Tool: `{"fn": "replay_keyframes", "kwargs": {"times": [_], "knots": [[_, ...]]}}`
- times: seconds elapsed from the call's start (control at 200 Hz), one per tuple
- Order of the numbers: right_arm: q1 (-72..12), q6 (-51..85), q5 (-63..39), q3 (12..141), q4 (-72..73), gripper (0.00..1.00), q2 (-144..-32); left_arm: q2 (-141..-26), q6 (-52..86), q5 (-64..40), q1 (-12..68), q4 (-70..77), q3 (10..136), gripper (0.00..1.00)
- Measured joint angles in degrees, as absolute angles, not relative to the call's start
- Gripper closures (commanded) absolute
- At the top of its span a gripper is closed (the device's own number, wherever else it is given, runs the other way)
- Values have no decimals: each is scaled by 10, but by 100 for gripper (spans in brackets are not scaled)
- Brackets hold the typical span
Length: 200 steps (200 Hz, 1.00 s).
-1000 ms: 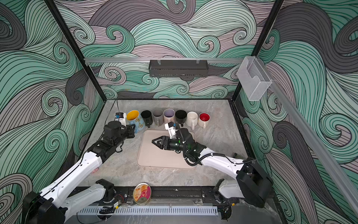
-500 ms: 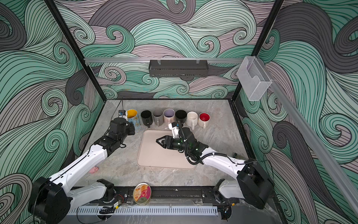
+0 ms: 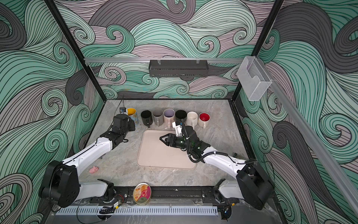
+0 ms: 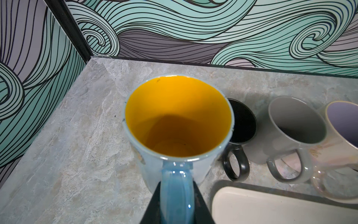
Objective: Turn the mug right side up
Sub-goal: Place the mug at the top-left of the table.
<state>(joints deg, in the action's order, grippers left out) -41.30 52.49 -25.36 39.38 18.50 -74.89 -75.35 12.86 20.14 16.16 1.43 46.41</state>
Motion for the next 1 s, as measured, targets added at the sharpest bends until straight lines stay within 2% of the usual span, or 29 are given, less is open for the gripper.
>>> {"fn": "replay_keyframes", "kwargs": {"times": [0.485, 1.001], "knots": [[-394, 525, -261, 394, 190, 45, -756, -830, 138, 164, 125, 43, 475, 100], [-385, 525, -272, 389, 205, 45, -781, -897, 163, 136, 124, 80, 485, 100]]}}
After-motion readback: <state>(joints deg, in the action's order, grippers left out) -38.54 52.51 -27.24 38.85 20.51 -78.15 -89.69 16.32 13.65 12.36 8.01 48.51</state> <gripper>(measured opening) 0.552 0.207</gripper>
